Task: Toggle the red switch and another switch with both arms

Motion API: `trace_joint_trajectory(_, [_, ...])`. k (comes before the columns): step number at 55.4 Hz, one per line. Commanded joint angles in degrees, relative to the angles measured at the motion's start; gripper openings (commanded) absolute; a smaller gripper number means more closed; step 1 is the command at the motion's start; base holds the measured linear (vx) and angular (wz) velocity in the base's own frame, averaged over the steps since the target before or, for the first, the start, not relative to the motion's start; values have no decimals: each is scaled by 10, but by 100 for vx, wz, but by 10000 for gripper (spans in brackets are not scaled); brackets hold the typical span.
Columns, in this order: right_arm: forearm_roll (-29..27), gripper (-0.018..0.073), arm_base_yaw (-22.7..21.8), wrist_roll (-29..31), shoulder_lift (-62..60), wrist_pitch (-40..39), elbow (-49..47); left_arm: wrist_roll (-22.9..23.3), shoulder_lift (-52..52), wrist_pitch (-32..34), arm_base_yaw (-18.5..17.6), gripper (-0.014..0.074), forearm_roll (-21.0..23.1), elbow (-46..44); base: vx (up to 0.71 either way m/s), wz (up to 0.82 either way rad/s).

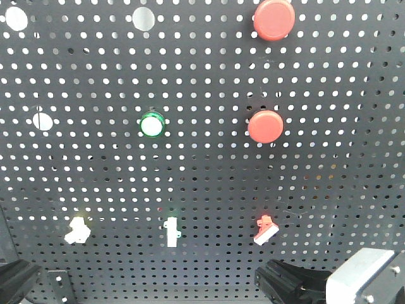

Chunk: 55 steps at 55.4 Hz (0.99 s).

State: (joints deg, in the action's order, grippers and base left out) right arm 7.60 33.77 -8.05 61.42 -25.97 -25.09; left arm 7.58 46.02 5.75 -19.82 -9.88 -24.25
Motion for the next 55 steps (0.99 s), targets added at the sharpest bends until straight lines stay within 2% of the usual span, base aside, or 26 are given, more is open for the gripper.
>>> trace_joint_trajectory(1, [1, -6, 0, 1, -10, -50, -17, 5, -3, 42, -3, 1, 6, -16, 0, 0])
trace_joint_trajectory(14, [1, -6, 0, 1, -10, -50, -17, 3, -4, 44, -3, 1, 6, -4, 0, 0])
trace_joint_trajectory(20, [1, -6, 0, 1, -10, -48, -17, -2, -44, 44, 9, 1, 6, 26, 0, 0])
trace_joint_trajectory(26, [1, -6, 0, 1, -10, -48, -17, -1, -114, 44, 38, 1, 6, 68, 0, 0])
trace_joint_trajectory(39, [1, -6, 0, 1, -10, -48, -17, 1, -310, 39, 128, 1, 8, 173, 0, 0])
trace_joint_trajectory(44, [1, -6, 0, 1, -10, -48, -17, 1, -376, 39, 152, 1, 35, 214, 0, 0])
trace_joint_trajectory(51, [1, -6, 0, 1, -10, -47, -17, 1, -445, 34, 163, 1, 99, 272, 0, 0])
trace_joint_trajectory(55, [1, -6, 0, 1, -10, -47, -17, 0, -477, -34, 163, 1, 99, 267, 0, 0])
